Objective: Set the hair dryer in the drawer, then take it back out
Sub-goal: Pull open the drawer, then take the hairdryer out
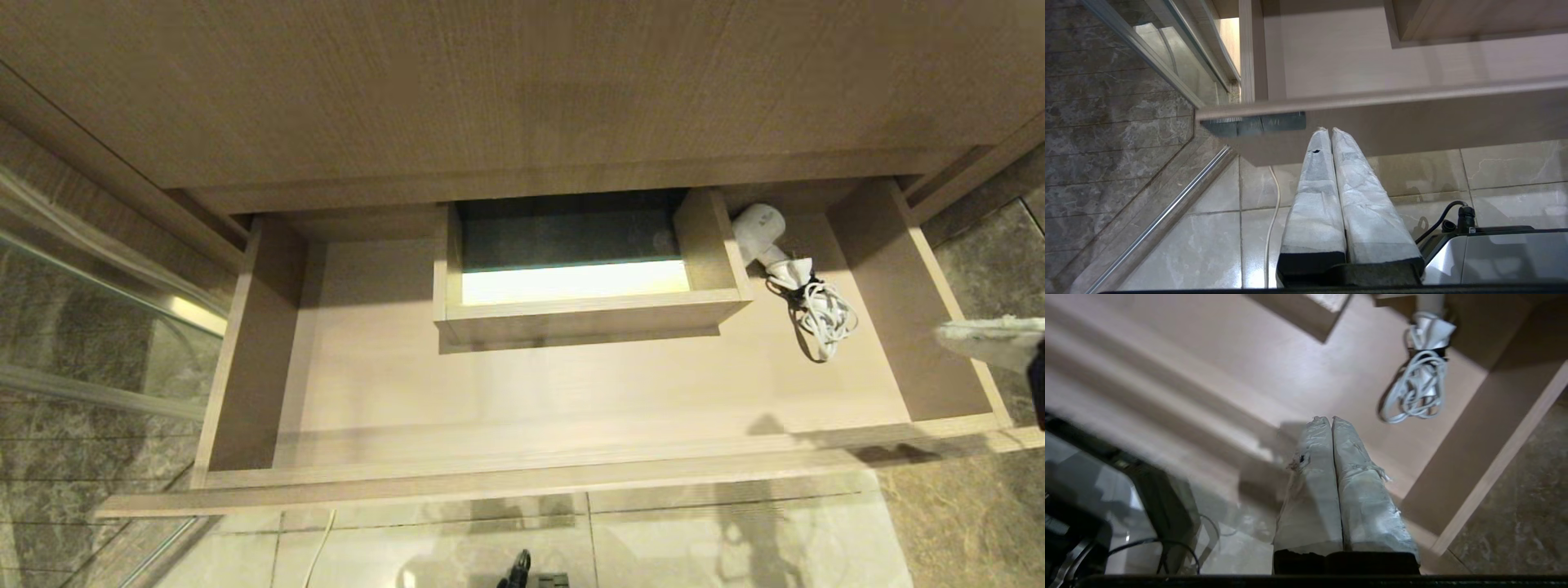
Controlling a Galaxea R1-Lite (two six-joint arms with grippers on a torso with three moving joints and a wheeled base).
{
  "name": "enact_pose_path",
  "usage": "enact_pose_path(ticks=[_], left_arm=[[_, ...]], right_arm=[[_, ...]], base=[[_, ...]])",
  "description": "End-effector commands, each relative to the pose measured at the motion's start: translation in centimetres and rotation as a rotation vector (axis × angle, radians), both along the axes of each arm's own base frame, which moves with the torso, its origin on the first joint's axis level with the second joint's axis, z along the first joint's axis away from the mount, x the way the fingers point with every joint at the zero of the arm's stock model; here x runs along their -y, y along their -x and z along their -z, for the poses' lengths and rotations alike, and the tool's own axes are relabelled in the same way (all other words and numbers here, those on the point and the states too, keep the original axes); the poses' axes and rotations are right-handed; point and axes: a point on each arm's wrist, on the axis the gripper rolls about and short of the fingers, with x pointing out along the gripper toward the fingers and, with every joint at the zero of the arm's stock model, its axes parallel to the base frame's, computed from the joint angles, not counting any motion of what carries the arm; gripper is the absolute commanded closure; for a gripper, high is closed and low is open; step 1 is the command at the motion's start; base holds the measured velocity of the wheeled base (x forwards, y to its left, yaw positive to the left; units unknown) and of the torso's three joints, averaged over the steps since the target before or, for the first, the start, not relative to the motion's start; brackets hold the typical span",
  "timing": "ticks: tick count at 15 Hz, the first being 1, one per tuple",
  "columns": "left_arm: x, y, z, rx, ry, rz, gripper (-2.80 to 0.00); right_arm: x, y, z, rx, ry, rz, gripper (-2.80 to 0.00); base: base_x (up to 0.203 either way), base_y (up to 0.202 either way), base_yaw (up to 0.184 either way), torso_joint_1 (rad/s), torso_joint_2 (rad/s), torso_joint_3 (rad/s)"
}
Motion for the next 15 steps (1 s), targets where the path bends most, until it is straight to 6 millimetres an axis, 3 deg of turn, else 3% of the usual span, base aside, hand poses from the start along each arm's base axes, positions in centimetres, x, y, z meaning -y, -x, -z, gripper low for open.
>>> enact_pose_path(ticks=[1,3,4,5,12,15], left_arm=[[0.0,0.0,0.0,-0.001,0.0,0.001,0.0],[0.0,0.0,0.0,0.0,0.001,0.0,0.0],[0.0,0.0,0.0,0.0,0.0,0.001,0.0],[0.0,0.0,0.0,-0.001,-0.001,0.001,0.0],[0.0,0.0,0.0,0.0,0.0,0.001,0.0],[0.0,0.0,0.0,-0.001,0.0,0.001,0.0]], right_arm=[[1.4,-6.0,0.9,-0.106,-0.008,0.052,0.0],[2.7,-9.0,1.1,-0.131,-0.011,0.101,0.0],[3.6,-10.2,1.6,-0.148,-0.012,0.131,-0.66],[4.4,-11.1,1.9,-0.16,-0.014,0.153,-2.8],[6.3,-16.7,4.1,-0.192,0.009,0.155,-2.8],[6.9,-20.0,5.5,-0.152,0.014,0.152,-2.8]], base=[[0.0,0.0,0.0,0.0,0.0,0.0],[0.0,0.0,0.0,0.0,0.0,0.0],[0.0,0.0,0.0,0.0,0.0,0.0],[0.0,0.0,0.0,0.0,0.0,0.0],[0.0,0.0,0.0,0.0,0.0,0.0],[0.0,0.0,0.0,0.0,0.0,0.0]])
